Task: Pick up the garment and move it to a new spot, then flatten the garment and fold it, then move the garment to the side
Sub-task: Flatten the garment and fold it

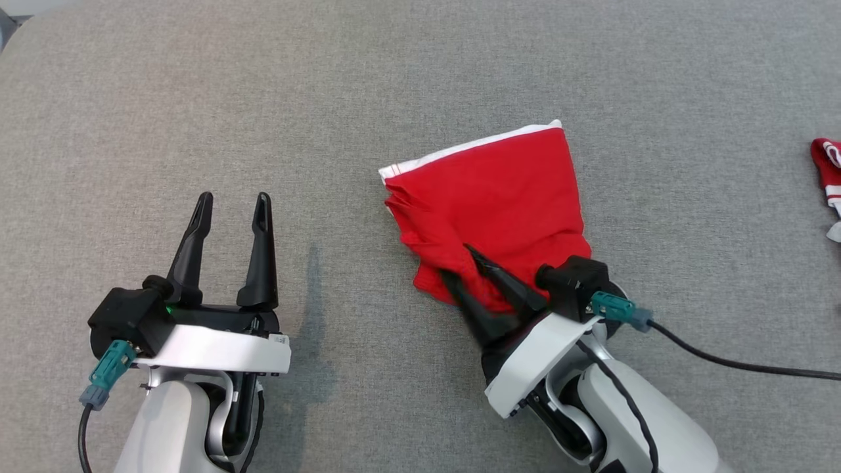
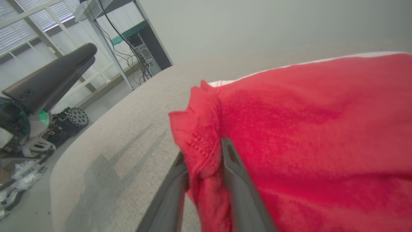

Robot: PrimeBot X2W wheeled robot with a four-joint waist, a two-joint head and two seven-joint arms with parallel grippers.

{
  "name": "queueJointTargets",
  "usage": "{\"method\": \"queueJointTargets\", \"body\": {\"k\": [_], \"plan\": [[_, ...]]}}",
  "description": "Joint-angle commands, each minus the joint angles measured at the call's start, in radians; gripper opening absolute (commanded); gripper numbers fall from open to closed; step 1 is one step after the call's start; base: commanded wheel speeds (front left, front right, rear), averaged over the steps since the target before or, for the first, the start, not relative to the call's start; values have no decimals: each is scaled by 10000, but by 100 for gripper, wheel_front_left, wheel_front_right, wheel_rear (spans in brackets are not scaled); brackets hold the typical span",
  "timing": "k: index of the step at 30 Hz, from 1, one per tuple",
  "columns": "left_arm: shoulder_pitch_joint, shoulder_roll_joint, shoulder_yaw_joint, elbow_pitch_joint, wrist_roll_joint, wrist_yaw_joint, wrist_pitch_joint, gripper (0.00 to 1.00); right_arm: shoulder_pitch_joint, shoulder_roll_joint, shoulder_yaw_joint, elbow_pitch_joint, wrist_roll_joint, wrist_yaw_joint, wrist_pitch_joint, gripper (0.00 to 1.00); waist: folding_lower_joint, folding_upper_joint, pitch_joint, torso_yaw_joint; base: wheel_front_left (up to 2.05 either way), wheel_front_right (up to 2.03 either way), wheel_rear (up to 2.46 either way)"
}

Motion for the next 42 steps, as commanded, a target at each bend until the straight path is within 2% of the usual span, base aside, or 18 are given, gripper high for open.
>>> {"method": "queueJointTargets", "body": {"k": [1,7,12,16,19,24,27,32,42], "plan": [[-101,15,21,33,-19,40,-63,100,17,-30,111,10,87,-1,-146,100,0,0,-4,-54,0,0,0],[-107,75,49,66,66,69,-75,100,239,-44,628,-540,27,-1,-796,100,0,0,-114,-328,0,0,0],[-7,190,128,49,121,146,-81,100,713,-332,259,-1454,-199,-1,-1201,100,0,0,-318,-579,0,0,0],[109,318,195,0,158,241,-81,100,1188,-515,-781,-2292,-475,-2,-1394,100,0,0,-508,-776,0,0,0],[223,407,246,-70,223,347,-37,100,1504,-606,-1999,-2692,-846,-2,-1448,100,0,0,-652,-904,0,0,0],[392,550,246,-266,265,473,118,100,1927,-749,-4305,-2870,-1606,-1,-1469,100,0,0,-874,-1000,0,0,0],[490,631,223,-349,275,495,202,100,2143,-824,-5007,-2799,-1821,-1,-1302,100,0,0,-942,-998,0,0,0],[650,686,182,-488,258,557,296,100,2468,-879,-5685,-2785,-2002,-1,-1152,100,0,0,-977,-975,0,0,0],[725,710,127,-565,186,621,339,100,2652,-784,-5859,-2955,-2071,-1,-1028,100,0,0,-1044,-934,0,0,0]]}}
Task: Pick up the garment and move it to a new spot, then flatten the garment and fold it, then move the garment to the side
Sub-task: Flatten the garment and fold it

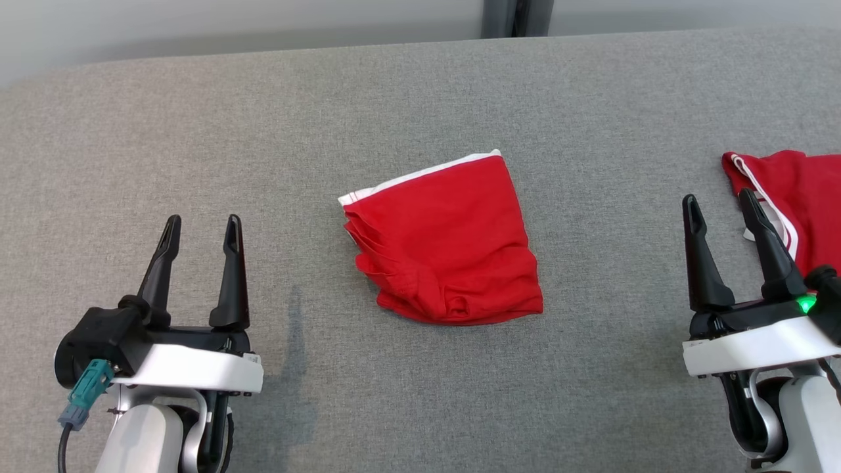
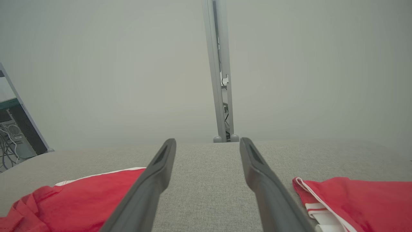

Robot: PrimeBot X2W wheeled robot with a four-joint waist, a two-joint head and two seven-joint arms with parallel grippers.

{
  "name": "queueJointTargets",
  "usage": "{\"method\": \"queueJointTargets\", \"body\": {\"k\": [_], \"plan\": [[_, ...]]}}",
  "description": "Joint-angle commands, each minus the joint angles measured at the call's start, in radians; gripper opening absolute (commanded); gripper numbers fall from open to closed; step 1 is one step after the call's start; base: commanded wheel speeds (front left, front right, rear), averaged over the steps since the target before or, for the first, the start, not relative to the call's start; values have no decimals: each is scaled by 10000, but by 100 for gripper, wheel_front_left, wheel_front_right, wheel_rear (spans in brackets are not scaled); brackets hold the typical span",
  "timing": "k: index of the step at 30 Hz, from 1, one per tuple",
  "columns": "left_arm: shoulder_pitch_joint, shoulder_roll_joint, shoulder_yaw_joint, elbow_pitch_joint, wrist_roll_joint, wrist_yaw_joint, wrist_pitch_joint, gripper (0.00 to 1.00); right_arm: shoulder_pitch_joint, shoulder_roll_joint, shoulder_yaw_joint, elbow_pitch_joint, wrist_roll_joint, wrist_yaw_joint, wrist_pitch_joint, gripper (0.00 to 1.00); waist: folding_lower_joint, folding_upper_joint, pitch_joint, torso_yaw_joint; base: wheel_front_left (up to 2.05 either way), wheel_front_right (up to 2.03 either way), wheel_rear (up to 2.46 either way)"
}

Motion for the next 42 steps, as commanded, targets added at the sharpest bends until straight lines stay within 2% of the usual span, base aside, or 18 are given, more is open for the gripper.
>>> {"method": "queueJointTargets", "body": {"k": [1,7,8,9,10,19,28,38,42], "plan": [[62,42,12,-43,-20,73,0,100,93,-21,-35,-50,-41,-1,29,100,0,0,-17,9,0,0,0],[-121,10,-63,-93,-64,89,-20,100,-177,-151,406,162,-13,-2,352,100,0,0,47,207,0,0,0],[-180,-11,-88,-94,-74,86,-34,100,-250,-163,576,264,-2,-1,416,70,0,0,88,275,0,0,0],[-230,-36,-121,-91,-83,79,-48,100,-337,-143,830,385,90,-1,496,29,0,0,128,350,0,0,0],[-261,-56,-140,-78,-102,69,-71,100,-418,-143,1092,538,116,-1,566,0,0,0,170,428,0,0,0],[-510,-284,-305,203,-225,-54,-247,100,-1441,-51,3481,2196,836,-1,471,0,0,0,593,1146,0,0,0],[-716,-380,-353,416,-256,-101,-375,100,-2530,61,5458,3663,1701,-1,152,0,0,0,809,1431,0,0,0],[-692,-432,-290,525,-244,-106,-428,100,-2763,-103,7601,3410,2704,-2,118,0,0,0,768,1260,0,0,0],[-691,-390,-233,511,-233,-100,-437,100,-2682,-225,7995,3150,2909,-1,160,0,0,0,758,1151,0,0,0]]}}
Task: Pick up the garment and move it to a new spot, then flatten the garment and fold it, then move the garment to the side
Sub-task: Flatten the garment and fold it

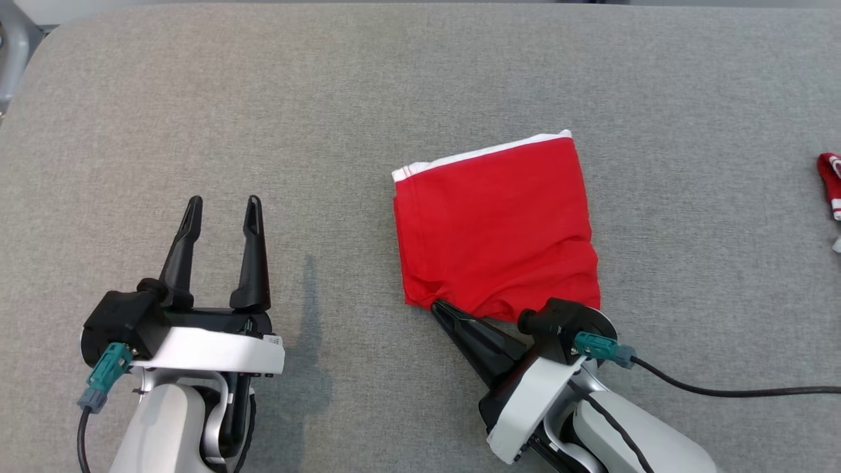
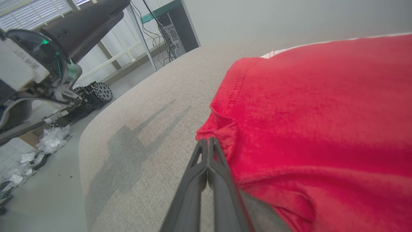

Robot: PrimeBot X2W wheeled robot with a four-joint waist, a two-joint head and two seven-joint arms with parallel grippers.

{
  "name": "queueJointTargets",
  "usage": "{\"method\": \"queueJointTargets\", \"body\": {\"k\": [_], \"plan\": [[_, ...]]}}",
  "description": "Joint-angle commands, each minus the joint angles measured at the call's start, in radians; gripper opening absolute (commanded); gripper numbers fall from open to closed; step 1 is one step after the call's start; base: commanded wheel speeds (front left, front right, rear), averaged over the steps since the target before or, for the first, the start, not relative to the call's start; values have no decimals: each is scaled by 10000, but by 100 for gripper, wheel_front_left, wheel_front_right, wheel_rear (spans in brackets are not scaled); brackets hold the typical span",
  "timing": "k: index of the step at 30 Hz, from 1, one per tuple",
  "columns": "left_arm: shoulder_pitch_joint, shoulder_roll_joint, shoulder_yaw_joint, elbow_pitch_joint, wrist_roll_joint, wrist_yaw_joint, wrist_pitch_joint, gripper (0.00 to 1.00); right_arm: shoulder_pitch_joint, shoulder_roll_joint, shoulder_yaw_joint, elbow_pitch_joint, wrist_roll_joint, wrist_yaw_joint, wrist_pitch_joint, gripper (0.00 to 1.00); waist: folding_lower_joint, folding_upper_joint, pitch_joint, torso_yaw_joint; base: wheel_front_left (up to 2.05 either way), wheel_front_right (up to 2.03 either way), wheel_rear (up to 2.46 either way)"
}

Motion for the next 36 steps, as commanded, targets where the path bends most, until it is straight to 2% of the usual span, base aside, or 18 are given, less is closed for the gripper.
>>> {"method": "queueJointTargets", "body": {"k": [1,4,8,14,21,22,24,25,31,36], "plan": [[-70,72,31,-3,-18,-16,-53,100,71,-97,-10,-63,60,-1,-25,0,0,0,-19,-47,0,0,0],[23,146,109,-4,-7,2,-50,100,137,-238,-75,-554,106,-1,-251,0,0,0,-109,-227,0,0,0],[89,215,162,-42,38,70,-54,100,402,-419,-969,-1262,-44,-1,-532,0,0,0,-278,-470,0,0,0],[179,393,287,-162,42,175,-42,100,996,-592,-3109,-2265,-652,-2,-649,0,0,0,-543,-798,0,0,0],[383,524,302,-387,67,261,67,100,1728,-552,-5773,-2659,-1662,-2,-516,0,0,0,-761,-1049,0,0,0],[406,548,305,-416,75,269,91,100,1824,-531,-6107,-2671,-1824,-1,-483,10,0,0,-793,-1076,0,0,0],[476,588,270,-484,98,278,142,100,2019,-458,-6693,-2695,-2121,-1,-398,60,0,0,-874,-1125,0,0,0],[541,611,256,-493,105,296,167,100,2123,-411,-6960,-2715,-2253,-1,-330,100,0,0,-931,-1149,0,0,0],[1005,746,109,-655,154,347,347,100,2989,-222,-7944,-3147,-2708,-1,106,100,0,0,-1471,-1279,0,0,0],[1405,752,-16,-747,159,403,545,100,3602,-97,-8117,-3433,-2818,-1,411,100,0,0,-1927,-1353,0,0,0]]}}
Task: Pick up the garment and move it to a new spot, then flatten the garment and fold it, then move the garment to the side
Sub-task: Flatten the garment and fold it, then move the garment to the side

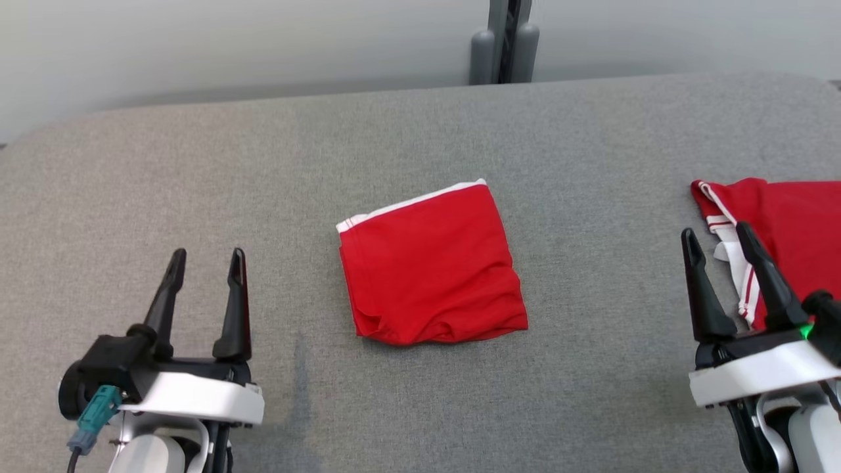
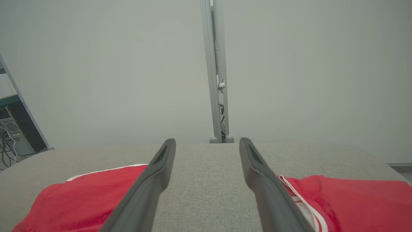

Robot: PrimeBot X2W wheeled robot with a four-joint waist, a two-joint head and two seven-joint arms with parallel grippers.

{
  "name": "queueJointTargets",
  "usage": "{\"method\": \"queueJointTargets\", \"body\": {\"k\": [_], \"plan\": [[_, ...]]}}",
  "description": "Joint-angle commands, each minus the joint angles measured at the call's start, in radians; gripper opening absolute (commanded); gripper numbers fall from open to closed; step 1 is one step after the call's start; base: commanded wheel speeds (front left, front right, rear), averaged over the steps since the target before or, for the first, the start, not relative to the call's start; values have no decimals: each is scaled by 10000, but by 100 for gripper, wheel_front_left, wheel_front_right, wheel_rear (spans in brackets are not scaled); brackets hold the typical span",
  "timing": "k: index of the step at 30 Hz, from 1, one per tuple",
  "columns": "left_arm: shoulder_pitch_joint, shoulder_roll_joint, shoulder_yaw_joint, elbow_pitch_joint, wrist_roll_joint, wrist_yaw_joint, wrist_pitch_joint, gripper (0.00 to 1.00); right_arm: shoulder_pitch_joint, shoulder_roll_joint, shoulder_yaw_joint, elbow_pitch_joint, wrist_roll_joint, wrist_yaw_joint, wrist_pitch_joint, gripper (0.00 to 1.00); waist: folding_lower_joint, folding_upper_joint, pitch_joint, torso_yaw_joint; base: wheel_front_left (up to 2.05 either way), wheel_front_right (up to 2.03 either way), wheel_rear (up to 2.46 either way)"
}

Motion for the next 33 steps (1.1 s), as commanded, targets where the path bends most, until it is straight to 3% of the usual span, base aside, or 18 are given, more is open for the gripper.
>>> {"method": "queueJointTargets", "body": {"k": [1,16,33], "plan": [[178,35,-50,-51,62,64,61,100,266,42,-94,-101,-83,-1,148,100,0,-1,-262,-53,0,0,0],[1090,298,74,-238,-102,270,270,100,1606,148,-470,-784,-268,-2,904,100,0,-1,-1198,6,0,0,0],[1256,594,151,-574,-182,407,358,100,2063,352,-606,-1230,-362,-1,1296,100,0,-1,-1315,54,0,0,0]]}}
